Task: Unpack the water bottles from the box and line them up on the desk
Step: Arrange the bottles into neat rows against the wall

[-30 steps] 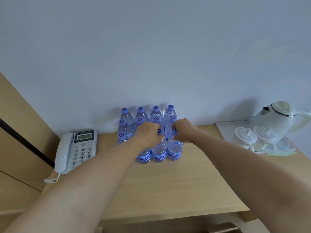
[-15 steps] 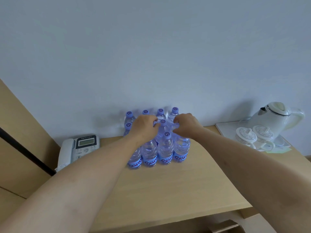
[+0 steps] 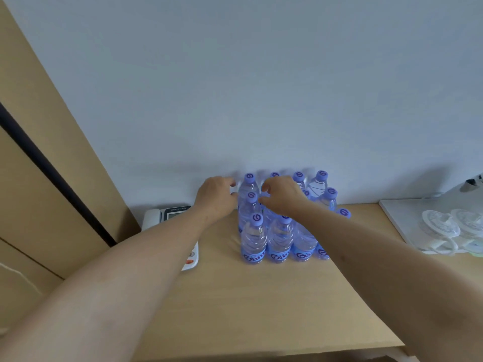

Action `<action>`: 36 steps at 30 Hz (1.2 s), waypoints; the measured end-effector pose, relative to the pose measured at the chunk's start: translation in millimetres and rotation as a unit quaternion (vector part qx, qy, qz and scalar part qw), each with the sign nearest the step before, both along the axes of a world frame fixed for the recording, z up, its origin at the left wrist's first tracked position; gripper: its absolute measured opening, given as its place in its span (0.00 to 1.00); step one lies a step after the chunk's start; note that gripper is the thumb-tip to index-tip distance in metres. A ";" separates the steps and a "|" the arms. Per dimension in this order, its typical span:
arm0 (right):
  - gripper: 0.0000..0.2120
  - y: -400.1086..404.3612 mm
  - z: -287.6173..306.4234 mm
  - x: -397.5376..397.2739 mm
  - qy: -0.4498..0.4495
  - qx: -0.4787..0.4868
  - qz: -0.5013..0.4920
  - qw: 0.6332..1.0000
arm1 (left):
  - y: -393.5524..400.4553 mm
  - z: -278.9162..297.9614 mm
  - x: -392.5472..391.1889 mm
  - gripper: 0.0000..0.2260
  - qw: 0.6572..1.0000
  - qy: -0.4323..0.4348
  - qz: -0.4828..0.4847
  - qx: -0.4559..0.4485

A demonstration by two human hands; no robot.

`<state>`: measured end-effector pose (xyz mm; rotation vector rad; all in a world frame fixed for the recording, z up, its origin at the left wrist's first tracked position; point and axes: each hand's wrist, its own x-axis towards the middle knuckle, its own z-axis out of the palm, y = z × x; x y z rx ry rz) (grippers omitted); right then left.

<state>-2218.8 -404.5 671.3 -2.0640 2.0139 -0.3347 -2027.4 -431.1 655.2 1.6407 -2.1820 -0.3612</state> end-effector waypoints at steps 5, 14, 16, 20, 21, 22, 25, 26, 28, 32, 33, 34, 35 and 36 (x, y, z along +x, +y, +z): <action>0.17 -28.5 -0.1 24.4 0.027 0.039 0.038 0.998 | -16.2 -8.8 5.7 0.17 1.000 -0.012 0.006 0.028; 0.20 -46.7 -4.7 40.7 0.092 0.045 0.059 0.993 | -29.3 -21.6 16.6 0.18 0.998 -0.019 0.017 0.049; 0.22 -45.8 -1.9 41.6 0.101 0.054 0.067 0.991 | -29.4 -24.1 18.5 0.18 0.998 -0.013 0.022 0.051; 0.23 -42.6 1.2 44.6 0.119 0.070 0.088 0.987 | -24.8 -28.7 17.5 0.18 0.998 0.001 0.015 0.056; 0.22 -42.0 0.6 45.3 0.121 0.074 0.083 0.986 | -23.3 -29.0 17.4 0.18 0.998 0.003 0.013 0.059; 0.21 -41.6 -0.3 45.9 0.120 0.074 0.077 0.987 | -22.2 -28.7 17.8 0.18 0.998 0.003 0.011 0.060; 0.20 -39.8 -4.1 47.0 0.122 0.072 0.054 0.988 | -20.4 -27.5 21.5 0.18 0.998 0.002 0.006 0.058; 0.20 -38.7 -5.2 47.6 0.125 0.072 0.046 0.989 | -20.0 -27.2 23.3 0.18 0.998 0.001 0.005 0.057; 0.20 -36.9 -7.4 48.3 0.123 0.068 0.040 0.989 | -20.0 -26.6 26.9 0.18 0.998 -0.002 0.004 0.058; 0.20 -35.5 -8.0 52.7 0.145 0.064 0.061 0.986 | -20.8 -25.7 29.9 0.18 0.998 -0.002 0.005 0.058; 0.19 -35.7 -7.5 53.7 0.149 0.066 0.068 0.984 | -20.5 -25.4 29.2 0.18 0.998 -0.002 0.004 0.058; 0.18 -36.4 -7.4 54.4 0.154 0.069 0.074 0.983 | -20.1 -24.9 28.2 0.18 0.998 0.000 0.002 0.057; 0.17 -37.1 -7.2 55.0 0.159 0.072 0.079 0.982 | -19.4 -24.6 26.9 0.18 0.998 0.001 0.000 0.057; 0.17 -37.7 -7.0 55.2 0.160 0.075 0.081 0.981 | -19.0 -24.2 25.6 0.18 0.998 0.002 -0.003 0.056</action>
